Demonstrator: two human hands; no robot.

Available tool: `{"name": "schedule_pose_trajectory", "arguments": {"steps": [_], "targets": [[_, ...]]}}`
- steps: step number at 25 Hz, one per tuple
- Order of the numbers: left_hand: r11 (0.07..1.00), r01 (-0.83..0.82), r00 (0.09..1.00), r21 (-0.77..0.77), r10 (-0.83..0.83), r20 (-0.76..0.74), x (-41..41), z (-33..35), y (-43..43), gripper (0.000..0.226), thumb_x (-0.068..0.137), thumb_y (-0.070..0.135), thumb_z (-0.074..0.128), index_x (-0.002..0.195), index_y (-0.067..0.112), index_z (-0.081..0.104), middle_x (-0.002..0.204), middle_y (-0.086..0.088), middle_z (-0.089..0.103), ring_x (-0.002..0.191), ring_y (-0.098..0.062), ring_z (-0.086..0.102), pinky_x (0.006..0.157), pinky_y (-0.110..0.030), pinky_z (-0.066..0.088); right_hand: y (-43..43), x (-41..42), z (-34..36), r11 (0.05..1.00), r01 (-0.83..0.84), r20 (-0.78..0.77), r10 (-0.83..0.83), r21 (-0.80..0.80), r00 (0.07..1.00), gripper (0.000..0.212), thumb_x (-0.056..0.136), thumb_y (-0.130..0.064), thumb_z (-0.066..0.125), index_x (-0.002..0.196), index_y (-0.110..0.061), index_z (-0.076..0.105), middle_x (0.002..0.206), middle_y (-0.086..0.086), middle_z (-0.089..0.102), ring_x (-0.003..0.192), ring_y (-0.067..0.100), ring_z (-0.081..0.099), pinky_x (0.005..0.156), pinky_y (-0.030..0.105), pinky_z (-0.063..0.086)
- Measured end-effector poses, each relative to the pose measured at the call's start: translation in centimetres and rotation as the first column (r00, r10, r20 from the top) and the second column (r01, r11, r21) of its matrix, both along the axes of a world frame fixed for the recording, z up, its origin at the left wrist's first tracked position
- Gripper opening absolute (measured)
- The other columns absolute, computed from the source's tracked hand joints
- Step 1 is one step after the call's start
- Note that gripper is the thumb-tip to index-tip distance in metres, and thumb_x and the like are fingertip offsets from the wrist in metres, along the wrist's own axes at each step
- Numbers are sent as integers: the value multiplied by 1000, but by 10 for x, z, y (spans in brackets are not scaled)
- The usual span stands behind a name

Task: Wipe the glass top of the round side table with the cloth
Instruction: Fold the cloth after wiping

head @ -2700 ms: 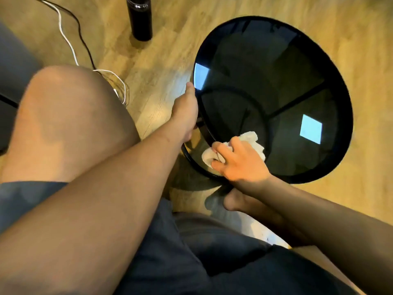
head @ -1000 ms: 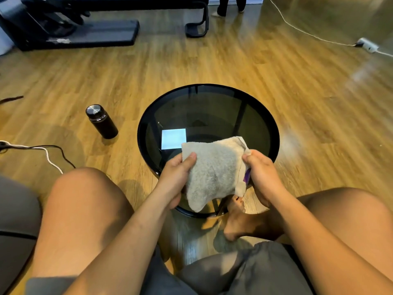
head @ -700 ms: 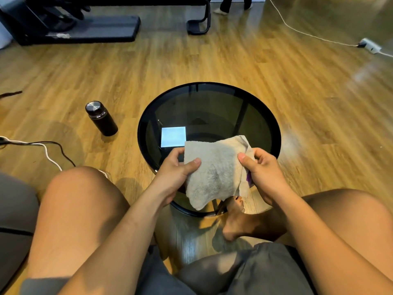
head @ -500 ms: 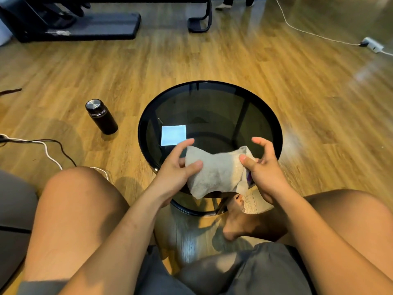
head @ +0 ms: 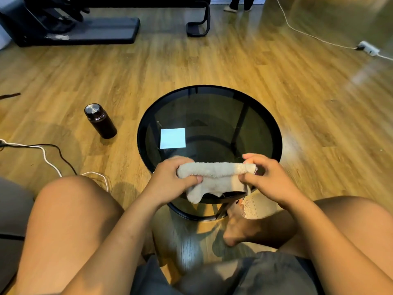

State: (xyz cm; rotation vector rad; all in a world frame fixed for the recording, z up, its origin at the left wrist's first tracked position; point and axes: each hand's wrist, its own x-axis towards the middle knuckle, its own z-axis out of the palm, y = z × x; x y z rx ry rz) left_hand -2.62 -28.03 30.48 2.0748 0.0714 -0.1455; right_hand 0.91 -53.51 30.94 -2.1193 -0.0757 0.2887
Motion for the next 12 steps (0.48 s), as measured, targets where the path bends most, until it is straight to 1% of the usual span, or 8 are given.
{"name": "schedule_pose_trajectory", "arguments": {"steps": [1,2,3,4,5,7,9,12], "targets": [[993,6,999,-115,-11,-49,-1,3,0,16,80,21,80,95,22,73,100,2,70,93,-11,66,78,-37,57,-2,1,2,992,11,-79,-1,124,997,18,80,-6,72,81,-24,68,98,-9,67,85,7,62,70,21,46],[977,-12,996,-214,-8,-92,-1,7,0,17,82,20,78,97,18,71,96,0,72,89,-14,69,72,-35,59,-3,1,3,971,33,-144,1,236,990,17,83,-4,70,83,-21,68,90,-4,69,79,12,65,68,27,49],[957,-46,992,-286,9,-129,-1,10,0,19,84,22,77,100,17,70,94,-1,73,87,-15,70,65,-31,58,-3,1,5,944,70,-195,-6,324,981,14,85,-3,68,86,-17,68,86,2,70,76,16,67,65,31,51],[938,-87,986,-335,34,-160,-1,12,1,21,85,25,76,103,17,68,94,0,73,87,-14,70,61,-26,55,-2,1,5,917,111,-239,-18,382,971,10,86,-5,68,91,-13,67,85,7,71,75,18,69,62,32,53],[927,-125,981,-354,62,-183,-1,15,4,25,85,29,75,106,18,66,96,1,74,88,-14,71,61,-25,54,1,1,5,898,154,-276,-39,412,960,8,88,-9,68,96,-11,67,87,10,73,72,20,70,59,32,55],[940,-180,972,-291,125,-199,1,23,14,33,83,36,75,108,18,62,102,-1,73,93,-16,71,68,-28,56,15,1,5,892,207,-312,-79,401,947,14,89,-16,68,101,-8,67,84,12,73,59,17,67,47,27,51],[956,-214,968,-201,179,-176,11,35,34,33,83,36,76,105,17,61,100,-4,71,88,-16,69,68,-29,57,40,7,7,914,203,-268,-109,351,957,20,90,-25,69,100,-8,67,78,12,71,50,18,56,41,25,43],[938,-288,956,-193,268,-123,32,56,95,24,83,25,78,97,20,59,88,-7,65,72,-17,61,56,-30,48,112,29,14,932,140,-210,-71,334,975,29,91,-38,65,102,-12,63,84,13,64,61,22,52,41,25,39]]}}
